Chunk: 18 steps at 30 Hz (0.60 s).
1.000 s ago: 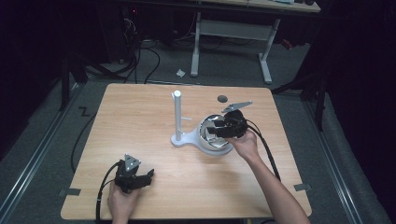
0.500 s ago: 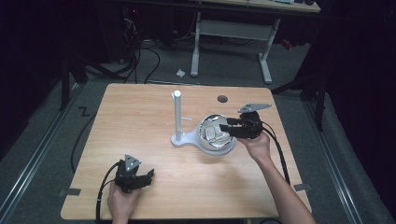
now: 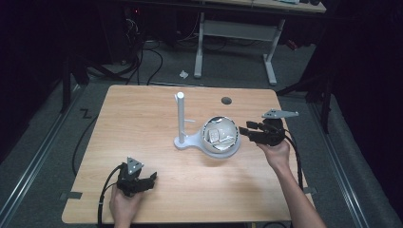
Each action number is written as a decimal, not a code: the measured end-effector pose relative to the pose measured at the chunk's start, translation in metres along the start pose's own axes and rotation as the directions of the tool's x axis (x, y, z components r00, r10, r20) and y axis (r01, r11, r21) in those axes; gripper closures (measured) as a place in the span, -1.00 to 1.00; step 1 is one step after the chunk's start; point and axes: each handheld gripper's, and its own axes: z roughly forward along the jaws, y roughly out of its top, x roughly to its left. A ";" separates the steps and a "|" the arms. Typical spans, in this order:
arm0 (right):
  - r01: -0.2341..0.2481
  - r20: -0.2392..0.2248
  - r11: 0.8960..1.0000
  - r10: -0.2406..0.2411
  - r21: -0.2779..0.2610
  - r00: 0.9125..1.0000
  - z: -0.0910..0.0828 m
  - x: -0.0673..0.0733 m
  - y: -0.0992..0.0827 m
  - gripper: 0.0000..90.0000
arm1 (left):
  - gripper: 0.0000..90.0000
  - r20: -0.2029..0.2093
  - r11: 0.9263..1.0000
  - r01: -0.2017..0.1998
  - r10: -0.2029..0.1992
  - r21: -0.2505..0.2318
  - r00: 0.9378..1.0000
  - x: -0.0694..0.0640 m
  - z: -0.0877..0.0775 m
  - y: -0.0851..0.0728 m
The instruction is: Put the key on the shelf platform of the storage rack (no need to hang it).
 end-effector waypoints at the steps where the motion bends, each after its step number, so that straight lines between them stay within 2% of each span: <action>1: -0.005 0.004 1.000 0.005 0.001 1.000 -0.002 -0.001 -0.002 0.16 | -0.48 0.000 1.000 0.000 0.000 0.000 1.000 0.000 0.000 0.000; 8: -0.008 0.017 1.000 0.008 -0.021 1.000 -0.013 -0.006 -0.004 0.16 | -0.48 0.000 1.000 0.000 0.000 0.000 1.000 0.000 0.000 0.000; 18: -0.058 0.020 0.997 0.059 -0.041 0.998 -0.024 -0.013 -0.023 0.15 | -0.48 0.000 1.000 0.000 0.000 0.000 1.000 0.000 0.000 0.000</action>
